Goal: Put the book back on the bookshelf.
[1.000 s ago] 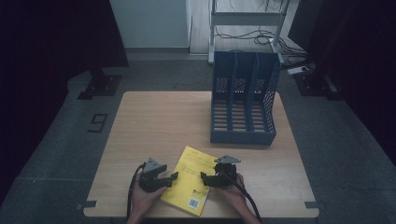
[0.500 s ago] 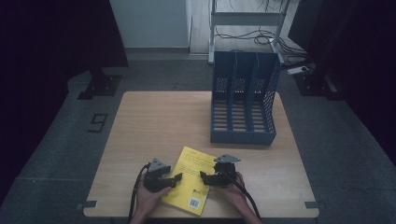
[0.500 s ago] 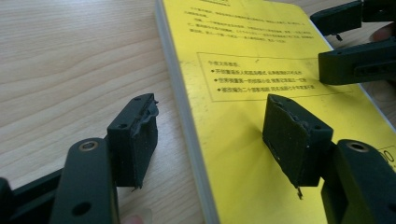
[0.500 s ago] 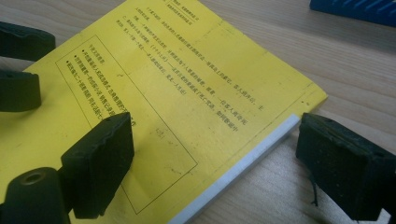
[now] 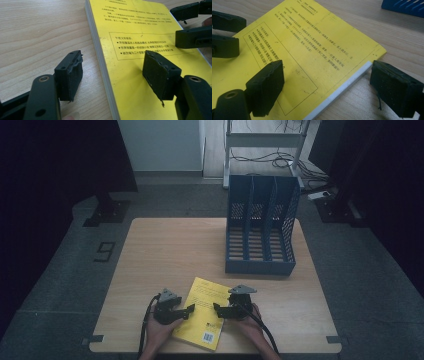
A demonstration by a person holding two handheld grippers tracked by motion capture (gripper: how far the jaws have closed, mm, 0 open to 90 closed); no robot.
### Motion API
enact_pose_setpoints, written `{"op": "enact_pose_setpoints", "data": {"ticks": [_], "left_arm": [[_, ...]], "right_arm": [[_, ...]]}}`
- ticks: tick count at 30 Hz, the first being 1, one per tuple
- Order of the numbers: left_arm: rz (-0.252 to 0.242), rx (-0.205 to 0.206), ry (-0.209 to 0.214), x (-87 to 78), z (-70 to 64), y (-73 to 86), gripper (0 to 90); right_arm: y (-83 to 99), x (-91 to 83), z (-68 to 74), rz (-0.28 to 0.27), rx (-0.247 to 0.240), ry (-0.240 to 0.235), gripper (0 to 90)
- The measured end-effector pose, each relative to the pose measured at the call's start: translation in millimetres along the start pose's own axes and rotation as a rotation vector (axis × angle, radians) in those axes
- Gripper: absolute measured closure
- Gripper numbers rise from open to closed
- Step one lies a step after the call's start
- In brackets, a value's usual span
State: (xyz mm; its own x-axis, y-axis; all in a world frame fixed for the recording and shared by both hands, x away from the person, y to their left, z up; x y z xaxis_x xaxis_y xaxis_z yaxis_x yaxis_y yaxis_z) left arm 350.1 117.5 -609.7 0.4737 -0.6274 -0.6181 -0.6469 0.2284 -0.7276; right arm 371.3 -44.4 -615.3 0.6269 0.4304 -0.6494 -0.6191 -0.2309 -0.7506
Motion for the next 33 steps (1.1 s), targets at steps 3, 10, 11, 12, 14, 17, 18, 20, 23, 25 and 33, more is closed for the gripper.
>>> {"op": "enact_pose_setpoints", "data": {"ticks": [3, 10, 11, 12, 14, 17, 18, 20, 23, 25, 33], "left_arm": [[-0.002, 0.0, -0.012, -0.4, 1.7, -0.5, 31.7], [-0.004, -0.015, -0.021, -0.1, 4.2, -1.0, 29.3], [0.0, -0.013, -0.013, 0.9, 2.8, -0.8, 29.3], [0.002, -0.011, -0.004, 1.9, 1.3, -0.6, 29.3], [0.006, -0.009, 0.008, 3.7, -1.9, -0.3, 29.3], [0.01, -0.003, 0.018, 5.3, -4.7, -0.2, 29.6], [0.009, -0.004, 0.023, 5.9, -5.9, -0.3, 30.0], [0.011, 0.0, 0.033, 6.9, -8.0, -0.3, 30.7], [0.013, 0.002, 0.05, 8.6, -11.3, -0.3, 31.7], [0.015, 0.004, 0.056, 9.5, -13.2, -0.6, 32.0], [0.014, 0.017, 0.031, 10.7, -15.1, -2.6, 31.7]], "right_arm": [[-0.2, 0.3, 0.2, -0.003, 0.001, 0.001, 12.0], [-0.4, 0.6, 0.5, -0.006, 0.002, 0.001, 12.1], [-0.4, 0.7, 0.5, -0.006, 0.002, 0.001, 12.1], [-0.5, 0.7, 0.6, -0.007, 0.002, 0.001, 12.1], [-0.5, 0.8, 0.6, -0.007, 0.002, 0.001, 12.1], [-0.5, 0.7, 0.7, -0.007, 0.003, 0.002, 12.1], [-0.5, 0.7, 0.7, -0.007, 0.004, 0.002, 12.1], [-0.5, 0.8, 0.7, -0.007, 0.004, 0.002, 12.1], [-0.6, 0.8, 0.7, -0.008, 0.005, 0.003, 12.2], [-0.6, 0.8, 0.7, -0.008, 0.005, 0.003, 12.2], [-0.5, 0.8, 0.9, -0.011, 0.008, 0.008, 12.4]]}}
Point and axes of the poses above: each handheld gripper's, and its own axes: x roughly forward along the jaws, y roughly out of its underside, z roughly to its left, the point moved 10 cm from there along x, roughly forward along the jaws, and after that the axes turned 6 degrees about y, right-handed, at the moved point
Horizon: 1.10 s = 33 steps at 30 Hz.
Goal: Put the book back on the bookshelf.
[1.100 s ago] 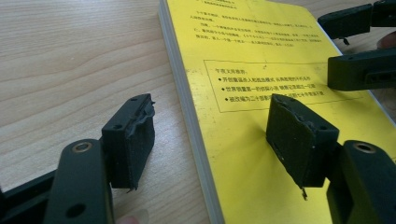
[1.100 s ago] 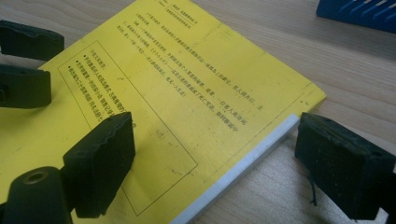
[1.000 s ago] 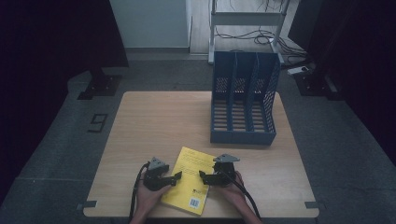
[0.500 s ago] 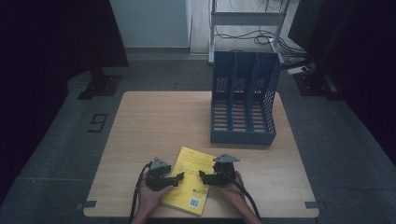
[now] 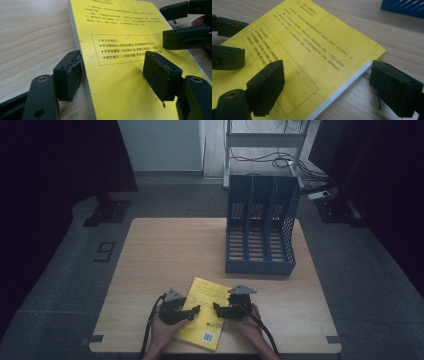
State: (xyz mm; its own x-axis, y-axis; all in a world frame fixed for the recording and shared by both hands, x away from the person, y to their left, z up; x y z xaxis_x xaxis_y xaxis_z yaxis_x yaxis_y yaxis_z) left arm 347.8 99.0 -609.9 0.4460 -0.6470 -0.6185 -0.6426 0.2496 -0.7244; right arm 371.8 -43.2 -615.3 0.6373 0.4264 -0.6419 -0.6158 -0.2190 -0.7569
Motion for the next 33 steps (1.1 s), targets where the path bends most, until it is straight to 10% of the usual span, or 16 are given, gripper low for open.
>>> {"op": "enact_pose_setpoints", "data": {"ticks": [33], "left_arm": [[-0.13, -0.041, 0.047, -22.1, -17.9, -23.2, 37.3]], "right_arm": [[0.4, -0.3, 0.6, -0.012, 0.007, 0.005, 12.8]]}}
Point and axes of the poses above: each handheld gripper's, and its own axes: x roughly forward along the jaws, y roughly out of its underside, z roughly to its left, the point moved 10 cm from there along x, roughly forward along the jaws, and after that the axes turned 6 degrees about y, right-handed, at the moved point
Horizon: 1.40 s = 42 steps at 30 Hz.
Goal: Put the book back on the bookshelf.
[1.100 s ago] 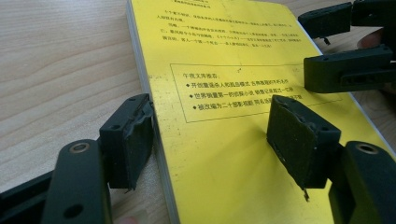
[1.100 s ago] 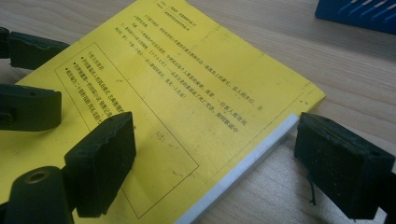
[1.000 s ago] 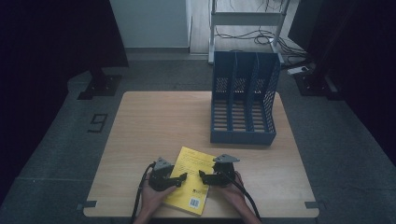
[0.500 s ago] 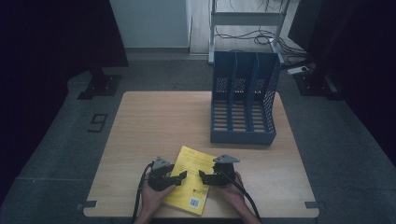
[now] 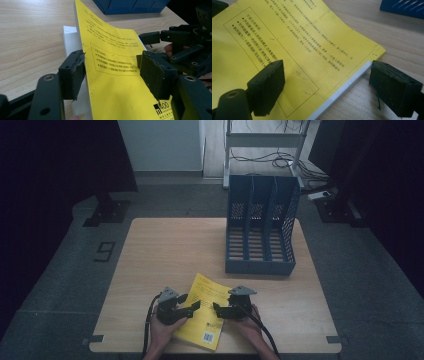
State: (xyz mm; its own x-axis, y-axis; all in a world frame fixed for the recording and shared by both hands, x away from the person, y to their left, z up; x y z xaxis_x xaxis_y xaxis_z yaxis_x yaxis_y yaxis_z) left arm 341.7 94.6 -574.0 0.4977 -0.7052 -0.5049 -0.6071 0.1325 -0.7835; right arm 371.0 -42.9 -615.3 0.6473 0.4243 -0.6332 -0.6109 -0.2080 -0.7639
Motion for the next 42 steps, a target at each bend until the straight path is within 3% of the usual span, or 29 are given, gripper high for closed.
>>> {"op": "enact_pose_setpoints", "data": {"ticks": [9, 15, 23, 28, 35, 38, 41, 42], "left_arm": [[-0.016, 0.013, 0.016, -2.2, -4.4, -2.8, 38.7], [0.004, 0.019, 0.028, -2.3, -5.2, -1.3, 41.1], [0.033, -0.003, 0.052, -2.1, -1.2, 1.6, 42.4], [0.034, -0.054, 0.091, -2.0, 1.1, 2.3, 41.7], [0.052, -0.043, 0.117, -1.2, -6.9, 3.0, 42.9], [0.079, -0.011, 0.076, 0.0, -4.8, 5.6, 45.8], [0.08, -0.005, 0.054, -0.2, -2.9, 5.9, 51.5], [0.081, 0.01, 0.027, 0.1, -1.6, 6.6, 53.1]], "right_arm": [[0.0, 0.0, -0.2, -0.001, 0.0, -0.001, 12.8], [-0.1, -0.1, -0.2, -0.001, 0.002, -0.003, 12.8], [-0.1, -0.1, -0.2, -0.001, 0.002, -0.003, 12.8], [-0.1, -0.1, -0.2, -0.001, 0.001, -0.002, 12.8], [-0.2, -0.2, -0.2, -0.002, 0.006, -0.005, 12.7], [-0.2, -0.2, -0.1, -0.002, 0.006, -0.005, 12.8], [-0.2, -0.3, -0.1, -0.002, 0.007, -0.006, 12.8], [-0.2, -0.2, -0.1, -0.002, 0.007, -0.006, 12.8]]}}
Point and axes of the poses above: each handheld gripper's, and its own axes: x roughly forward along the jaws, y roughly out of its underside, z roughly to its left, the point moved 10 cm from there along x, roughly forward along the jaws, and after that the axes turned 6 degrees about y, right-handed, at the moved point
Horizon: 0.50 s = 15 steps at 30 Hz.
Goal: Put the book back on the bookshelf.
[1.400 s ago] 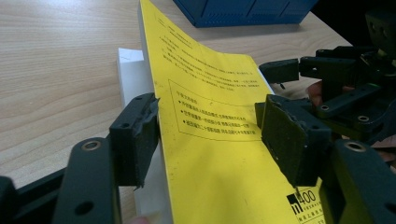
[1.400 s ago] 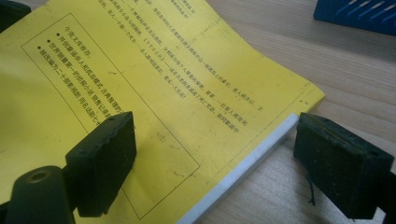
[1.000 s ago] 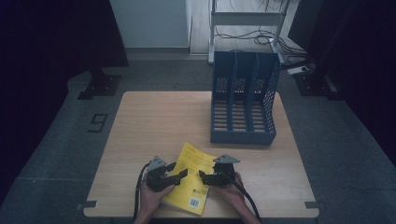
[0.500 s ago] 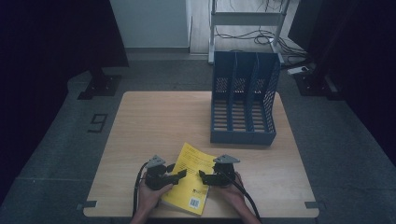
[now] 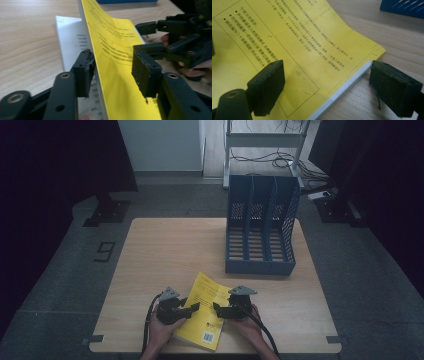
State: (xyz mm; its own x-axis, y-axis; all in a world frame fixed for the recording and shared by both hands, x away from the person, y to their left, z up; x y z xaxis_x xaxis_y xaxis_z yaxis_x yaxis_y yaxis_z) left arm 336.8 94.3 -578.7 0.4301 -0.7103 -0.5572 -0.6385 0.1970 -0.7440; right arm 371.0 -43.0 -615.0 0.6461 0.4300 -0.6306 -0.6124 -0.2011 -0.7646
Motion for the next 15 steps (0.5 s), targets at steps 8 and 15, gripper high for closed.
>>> {"op": "enact_pose_setpoints", "data": {"ticks": [8, 15], "left_arm": [[-0.017, 0.046, -0.079, -0.1, 5.7, 1.1, 67.6], [0.006, 0.064, -0.061, 1.2, 3.2, 1.0, 64.4]], "right_arm": [[0.0, -0.2, 0.1, -0.002, -0.007, 0.003, 13.2], [-0.2, -0.5, 0.2, -0.006, -0.011, 0.004, 13.5]]}}
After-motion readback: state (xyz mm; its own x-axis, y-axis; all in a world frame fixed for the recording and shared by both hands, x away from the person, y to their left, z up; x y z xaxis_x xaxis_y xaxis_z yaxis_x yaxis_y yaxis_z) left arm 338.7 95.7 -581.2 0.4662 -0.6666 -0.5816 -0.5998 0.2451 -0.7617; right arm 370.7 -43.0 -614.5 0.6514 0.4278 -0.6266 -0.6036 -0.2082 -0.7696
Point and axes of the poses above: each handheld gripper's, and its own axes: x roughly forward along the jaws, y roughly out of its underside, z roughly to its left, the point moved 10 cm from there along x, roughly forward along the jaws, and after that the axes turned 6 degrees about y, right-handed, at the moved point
